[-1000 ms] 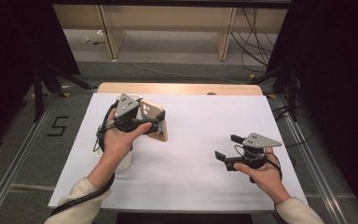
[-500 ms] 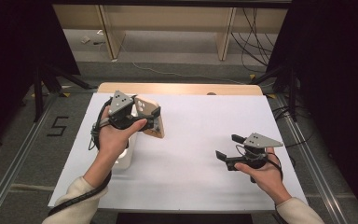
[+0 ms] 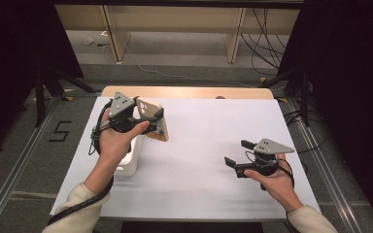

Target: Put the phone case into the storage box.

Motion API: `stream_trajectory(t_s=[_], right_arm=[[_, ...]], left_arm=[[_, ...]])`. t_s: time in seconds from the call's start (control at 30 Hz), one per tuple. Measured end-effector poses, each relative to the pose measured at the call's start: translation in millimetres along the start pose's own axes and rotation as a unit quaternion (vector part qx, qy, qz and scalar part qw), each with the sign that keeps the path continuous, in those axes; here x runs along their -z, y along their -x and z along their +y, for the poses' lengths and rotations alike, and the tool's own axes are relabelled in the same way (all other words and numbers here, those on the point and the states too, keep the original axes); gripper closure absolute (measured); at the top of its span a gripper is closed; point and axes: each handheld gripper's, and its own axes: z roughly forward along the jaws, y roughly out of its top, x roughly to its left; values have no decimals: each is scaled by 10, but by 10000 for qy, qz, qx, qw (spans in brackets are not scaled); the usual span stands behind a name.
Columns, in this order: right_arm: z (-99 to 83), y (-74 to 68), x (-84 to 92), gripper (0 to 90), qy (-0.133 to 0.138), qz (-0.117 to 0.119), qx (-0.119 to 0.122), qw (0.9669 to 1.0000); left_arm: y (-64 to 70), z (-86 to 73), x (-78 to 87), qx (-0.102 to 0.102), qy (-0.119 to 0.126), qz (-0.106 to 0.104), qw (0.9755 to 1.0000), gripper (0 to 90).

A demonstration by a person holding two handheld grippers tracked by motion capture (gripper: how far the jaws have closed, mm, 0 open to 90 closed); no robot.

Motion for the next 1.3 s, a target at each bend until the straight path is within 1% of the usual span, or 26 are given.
stream_trajectory(t_s=[0.57, 0.9, 1.3], right_arm=[[-6, -2, -3, 104, -21, 2, -14, 10000], [-13, -6, -17, 105, -13, 7, 7, 10000], [-16, -8, -18, 108, -32, 25, -9, 10000]], left_arm=[[-57, 47, 45, 26, 72, 69, 9999, 110], [-112, 69, 70, 31, 104, 126, 9999, 110], [-149, 90, 97, -9, 124, 187, 9997, 110]])
